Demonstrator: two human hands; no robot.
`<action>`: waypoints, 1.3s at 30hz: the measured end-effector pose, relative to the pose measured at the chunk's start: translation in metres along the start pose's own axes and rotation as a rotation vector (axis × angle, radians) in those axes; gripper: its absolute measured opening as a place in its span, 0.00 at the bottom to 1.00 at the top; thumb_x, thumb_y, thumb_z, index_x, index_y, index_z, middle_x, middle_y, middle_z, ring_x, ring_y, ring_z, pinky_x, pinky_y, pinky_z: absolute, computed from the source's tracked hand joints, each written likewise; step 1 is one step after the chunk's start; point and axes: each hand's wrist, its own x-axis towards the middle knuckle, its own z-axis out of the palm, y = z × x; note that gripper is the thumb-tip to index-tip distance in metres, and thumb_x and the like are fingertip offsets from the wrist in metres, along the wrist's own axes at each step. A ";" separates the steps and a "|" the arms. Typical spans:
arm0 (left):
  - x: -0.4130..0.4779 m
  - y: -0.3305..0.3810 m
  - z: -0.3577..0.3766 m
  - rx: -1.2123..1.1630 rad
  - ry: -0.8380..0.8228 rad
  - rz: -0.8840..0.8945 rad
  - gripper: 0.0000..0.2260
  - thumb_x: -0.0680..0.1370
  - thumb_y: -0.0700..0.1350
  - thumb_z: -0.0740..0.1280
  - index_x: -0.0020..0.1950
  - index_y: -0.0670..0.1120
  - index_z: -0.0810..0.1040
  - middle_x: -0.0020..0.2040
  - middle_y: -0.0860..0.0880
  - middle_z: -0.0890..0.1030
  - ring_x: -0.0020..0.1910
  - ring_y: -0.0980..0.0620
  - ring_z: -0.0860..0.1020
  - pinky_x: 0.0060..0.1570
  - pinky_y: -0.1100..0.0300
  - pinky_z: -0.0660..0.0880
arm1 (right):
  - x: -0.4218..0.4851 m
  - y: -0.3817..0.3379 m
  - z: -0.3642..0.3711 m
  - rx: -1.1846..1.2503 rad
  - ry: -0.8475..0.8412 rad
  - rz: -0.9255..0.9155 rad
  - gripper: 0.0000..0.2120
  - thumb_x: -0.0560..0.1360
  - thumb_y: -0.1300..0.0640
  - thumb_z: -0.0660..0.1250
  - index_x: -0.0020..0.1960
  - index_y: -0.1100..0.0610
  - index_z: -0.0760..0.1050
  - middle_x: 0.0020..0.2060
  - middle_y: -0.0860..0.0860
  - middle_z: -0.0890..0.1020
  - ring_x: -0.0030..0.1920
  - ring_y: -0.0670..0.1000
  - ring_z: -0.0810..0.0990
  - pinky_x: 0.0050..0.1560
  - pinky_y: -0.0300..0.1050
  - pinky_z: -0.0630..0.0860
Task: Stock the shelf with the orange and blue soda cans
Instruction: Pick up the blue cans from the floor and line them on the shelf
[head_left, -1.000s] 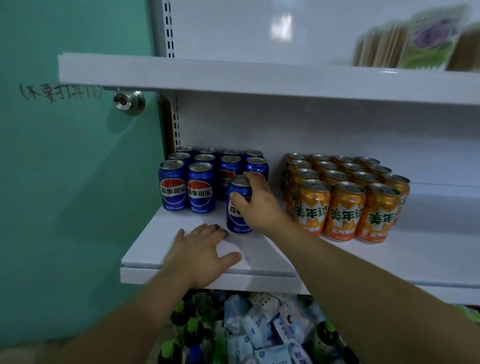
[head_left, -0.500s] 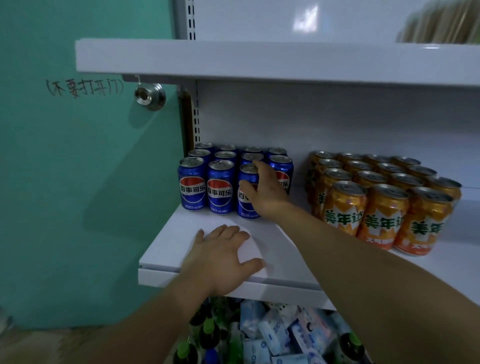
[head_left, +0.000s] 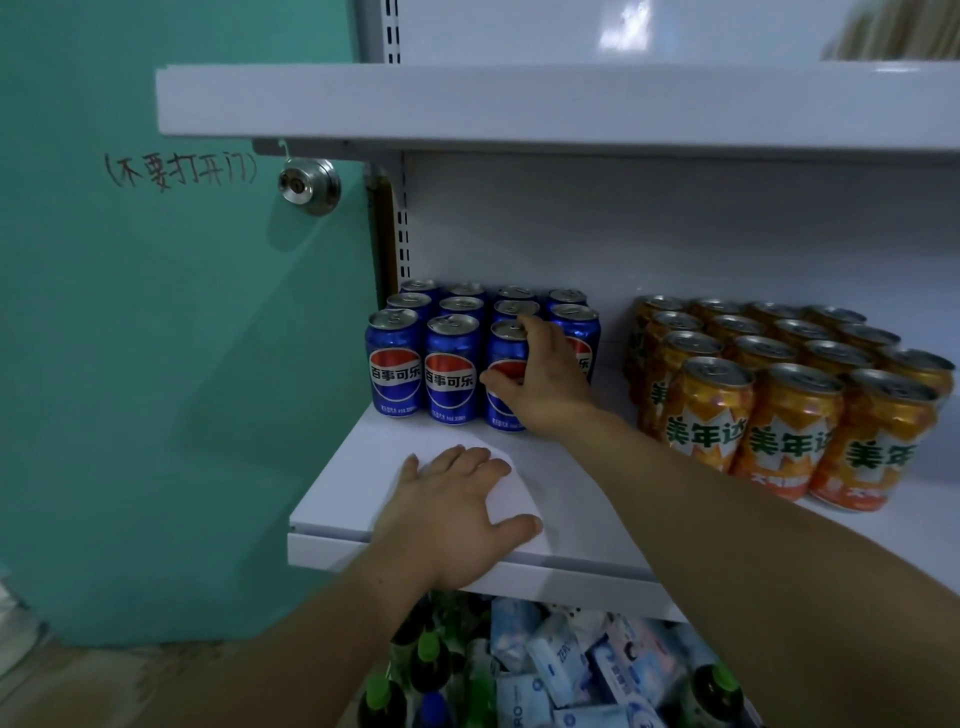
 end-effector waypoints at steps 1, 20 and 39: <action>0.000 0.000 0.000 0.000 0.002 0.000 0.31 0.76 0.68 0.54 0.76 0.58 0.56 0.78 0.57 0.53 0.77 0.55 0.50 0.75 0.44 0.44 | 0.000 -0.002 -0.002 0.004 -0.023 0.014 0.39 0.75 0.46 0.69 0.77 0.50 0.50 0.76 0.51 0.56 0.74 0.54 0.59 0.70 0.52 0.64; -0.069 0.146 -0.010 -0.141 -0.237 0.280 0.32 0.75 0.62 0.64 0.75 0.49 0.64 0.74 0.48 0.65 0.70 0.47 0.66 0.68 0.51 0.65 | -0.247 0.038 -0.224 -0.550 -0.106 0.377 0.37 0.76 0.34 0.58 0.77 0.53 0.56 0.74 0.55 0.64 0.70 0.59 0.66 0.66 0.54 0.67; -0.166 0.284 0.277 -0.011 -0.842 0.512 0.31 0.73 0.62 0.66 0.72 0.50 0.67 0.72 0.48 0.68 0.68 0.48 0.68 0.66 0.56 0.66 | -0.557 0.242 -0.141 -0.370 -0.436 1.035 0.31 0.77 0.38 0.60 0.73 0.55 0.61 0.66 0.58 0.70 0.64 0.59 0.71 0.61 0.52 0.72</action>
